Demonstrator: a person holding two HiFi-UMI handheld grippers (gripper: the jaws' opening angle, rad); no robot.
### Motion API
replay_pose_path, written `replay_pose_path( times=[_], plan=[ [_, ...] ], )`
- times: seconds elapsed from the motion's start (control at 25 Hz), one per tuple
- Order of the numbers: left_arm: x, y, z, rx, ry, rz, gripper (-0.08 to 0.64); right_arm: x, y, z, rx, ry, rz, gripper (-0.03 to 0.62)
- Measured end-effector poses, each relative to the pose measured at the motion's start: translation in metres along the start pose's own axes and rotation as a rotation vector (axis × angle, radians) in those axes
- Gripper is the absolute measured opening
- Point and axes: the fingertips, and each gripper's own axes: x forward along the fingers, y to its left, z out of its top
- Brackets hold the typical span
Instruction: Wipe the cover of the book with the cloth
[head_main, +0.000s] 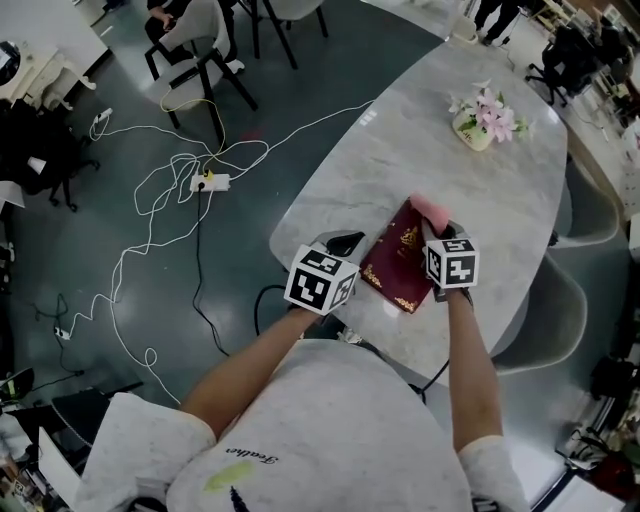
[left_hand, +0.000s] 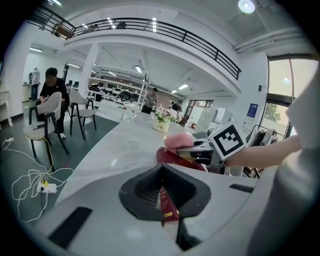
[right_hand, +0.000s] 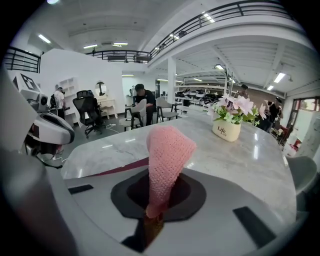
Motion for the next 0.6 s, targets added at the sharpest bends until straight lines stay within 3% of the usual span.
replay_pose_path(
  times=[0.6],
  plan=[
    [-0.015,0.0,-0.008,0.016,0.005,-0.035,0.008,-0.015,0.032,-0.015,0.02,0.014,0.003,0.02]
  ],
)
